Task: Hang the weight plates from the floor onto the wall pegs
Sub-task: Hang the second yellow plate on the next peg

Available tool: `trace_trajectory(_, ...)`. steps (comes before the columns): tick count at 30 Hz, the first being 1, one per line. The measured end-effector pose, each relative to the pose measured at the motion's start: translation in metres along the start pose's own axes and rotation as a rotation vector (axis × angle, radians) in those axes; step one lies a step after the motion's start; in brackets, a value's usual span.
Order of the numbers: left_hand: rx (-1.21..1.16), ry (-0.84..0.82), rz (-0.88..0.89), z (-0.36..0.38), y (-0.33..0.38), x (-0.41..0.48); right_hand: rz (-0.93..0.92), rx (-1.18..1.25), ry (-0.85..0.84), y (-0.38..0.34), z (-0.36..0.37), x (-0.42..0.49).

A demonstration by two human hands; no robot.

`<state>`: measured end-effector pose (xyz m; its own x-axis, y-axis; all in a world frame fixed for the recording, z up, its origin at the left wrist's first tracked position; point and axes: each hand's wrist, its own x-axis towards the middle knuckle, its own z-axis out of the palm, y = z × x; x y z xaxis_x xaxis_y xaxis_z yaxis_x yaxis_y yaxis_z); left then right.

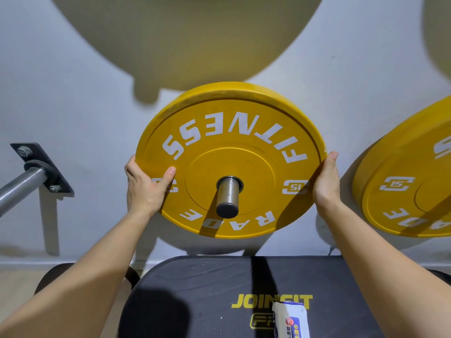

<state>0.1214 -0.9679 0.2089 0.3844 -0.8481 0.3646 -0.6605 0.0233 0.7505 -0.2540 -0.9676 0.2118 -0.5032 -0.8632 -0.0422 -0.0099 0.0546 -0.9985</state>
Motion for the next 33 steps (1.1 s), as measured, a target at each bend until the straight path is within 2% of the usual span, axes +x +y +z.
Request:
trace_trajectory(6,-0.013,-0.049,-0.058,-0.002,-0.001,-0.001,-0.028,0.010,0.005,-0.005,-0.001,0.001)
trace_trajectory(11,-0.099,-0.019,-0.104,-0.001,-0.007,-0.006,-0.015,0.035,-0.022,-0.009,0.001,0.005)
trace_trajectory(16,-0.250,0.009,-0.285,0.011,-0.011,-0.024,0.029,-0.047,0.180,0.000,0.008,-0.019)
trace_trajectory(20,-0.299,-0.025,-0.337,0.021,-0.004,-0.031,0.037,-0.100,0.118,0.011,0.016,-0.035)
trace_trajectory(28,-0.208,-0.098,-0.376,0.021,-0.003,-0.021,0.064,-0.077,0.071,0.010,0.017,-0.026)
trace_trajectory(33,-0.226,-0.120,-0.389,0.011,0.004,-0.021,0.099,-0.172,0.090,0.004,0.013,-0.028)
